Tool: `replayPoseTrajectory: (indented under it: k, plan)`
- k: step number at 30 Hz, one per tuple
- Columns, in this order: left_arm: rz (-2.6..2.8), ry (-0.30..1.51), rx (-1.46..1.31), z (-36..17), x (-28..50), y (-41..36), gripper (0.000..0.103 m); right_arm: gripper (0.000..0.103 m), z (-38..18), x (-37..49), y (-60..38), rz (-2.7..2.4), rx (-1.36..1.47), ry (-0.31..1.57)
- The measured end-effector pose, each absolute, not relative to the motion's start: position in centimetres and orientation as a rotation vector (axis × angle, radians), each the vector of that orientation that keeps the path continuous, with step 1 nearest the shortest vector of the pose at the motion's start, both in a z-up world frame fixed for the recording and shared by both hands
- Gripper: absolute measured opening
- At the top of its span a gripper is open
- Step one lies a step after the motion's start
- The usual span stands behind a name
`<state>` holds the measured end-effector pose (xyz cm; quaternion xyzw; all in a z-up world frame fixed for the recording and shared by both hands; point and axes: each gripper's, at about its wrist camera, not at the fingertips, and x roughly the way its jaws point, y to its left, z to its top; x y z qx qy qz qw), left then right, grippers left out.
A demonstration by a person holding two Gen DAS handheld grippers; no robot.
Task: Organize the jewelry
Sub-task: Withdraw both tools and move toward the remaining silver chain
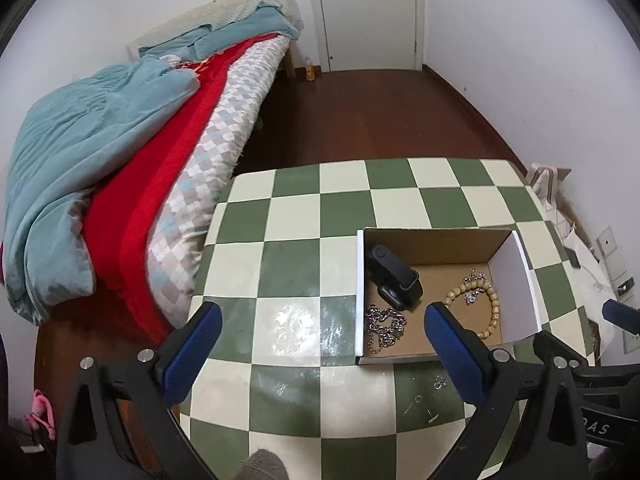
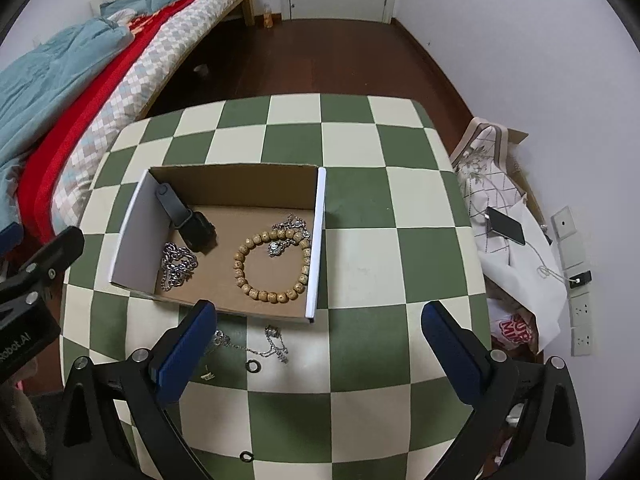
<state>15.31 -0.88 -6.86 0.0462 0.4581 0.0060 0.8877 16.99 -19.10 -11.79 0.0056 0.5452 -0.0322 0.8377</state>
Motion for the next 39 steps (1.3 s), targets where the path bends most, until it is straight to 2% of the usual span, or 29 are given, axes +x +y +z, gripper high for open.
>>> replayPoseTrajectory:
  k: [26, 33, 39]
  plan:
    - [0.029, 0.723, 0.097, 1.9, 3.7, 0.3, 0.103, 0.103, -0.5, 5.3, -17.6, -0.106, 0.009, 0.86]
    - [0.115, 0.694, 0.102, 0.7, 2.5, 0.5, 0.103, 0.103, -1.3, 3.6, -17.7, -0.073, 0.053, 0.861]
    - [0.201, 0.741, 0.169, -3.8, 3.0, 0.6, 0.103, 0.103, -7.3, 3.9, -19.2, -0.099, 0.093, 0.938]
